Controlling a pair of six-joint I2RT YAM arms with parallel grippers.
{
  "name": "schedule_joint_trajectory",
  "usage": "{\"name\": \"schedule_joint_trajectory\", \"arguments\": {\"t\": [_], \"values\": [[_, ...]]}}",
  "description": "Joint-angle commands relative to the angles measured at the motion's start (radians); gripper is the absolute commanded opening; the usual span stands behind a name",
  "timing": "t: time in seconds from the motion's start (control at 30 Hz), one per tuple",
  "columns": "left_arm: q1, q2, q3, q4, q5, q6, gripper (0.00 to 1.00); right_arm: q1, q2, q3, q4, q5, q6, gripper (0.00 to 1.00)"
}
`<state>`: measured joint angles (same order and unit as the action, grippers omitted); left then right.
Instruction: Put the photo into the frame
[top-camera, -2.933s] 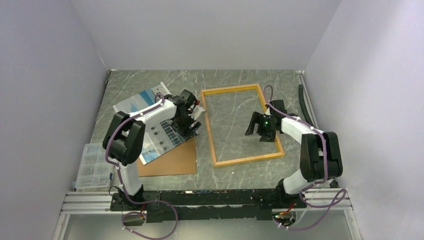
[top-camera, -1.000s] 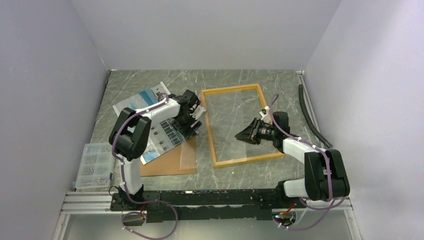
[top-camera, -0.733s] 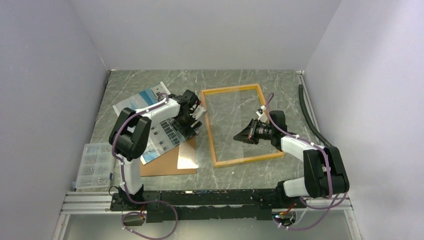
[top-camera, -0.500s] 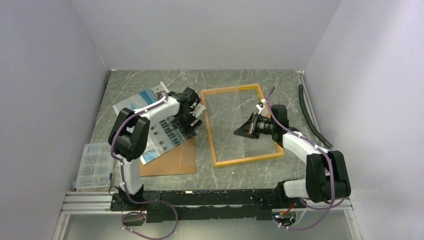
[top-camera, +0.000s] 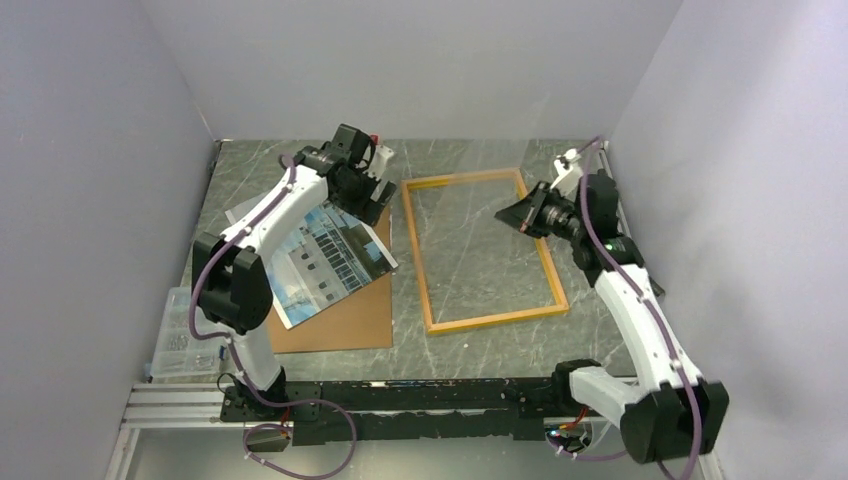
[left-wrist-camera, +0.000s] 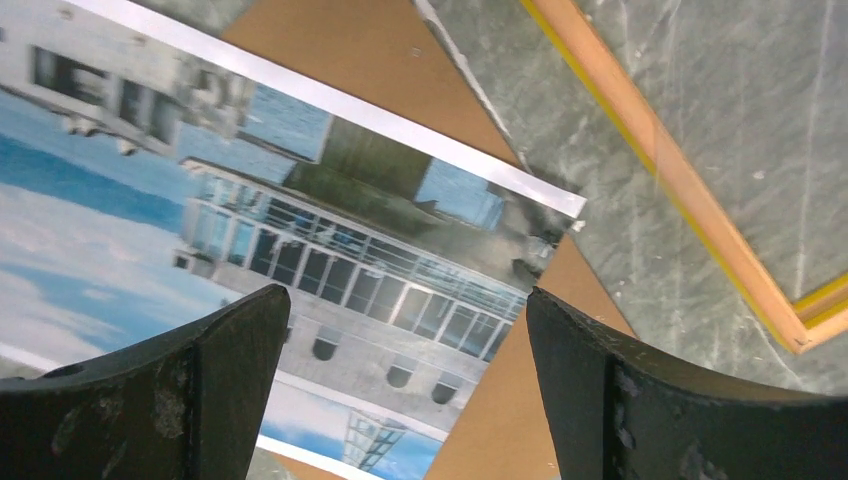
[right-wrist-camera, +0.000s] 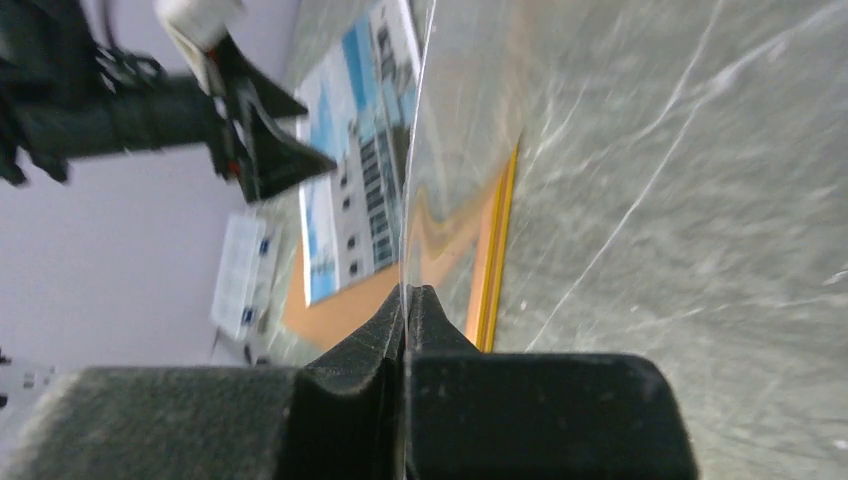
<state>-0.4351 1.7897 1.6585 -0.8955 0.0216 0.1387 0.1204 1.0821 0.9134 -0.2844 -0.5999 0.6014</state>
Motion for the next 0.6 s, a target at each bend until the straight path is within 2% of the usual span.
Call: {"name": "schedule_joint_trajectory", "arguments": {"t": [0.0,0.2,0.37,0.57], "values": [[-0.019,0.07,0.02,-0.024,0.121,-0.086,0.94,-0.013,-0.13,0.118,-0.117,0.238,-0.037,0.0],[-0.107,0.2,0.083,0.008,0.172,-0.127,0.92,-0.013,-0.226,0.169,-0.185,0.33,-0.072,0.0],[-0.161,0.298,0.146,0.046,0.198,-0.15,0.87,-0.013,-0.235,0.217,-0.264,0.353,-0.095,0.0],[-0.188,0.352,0.138,0.107,0.177,-0.19,0.82,-0.013,-0.24,0.258,-0.328,0.384,-0.126,0.0]]}}
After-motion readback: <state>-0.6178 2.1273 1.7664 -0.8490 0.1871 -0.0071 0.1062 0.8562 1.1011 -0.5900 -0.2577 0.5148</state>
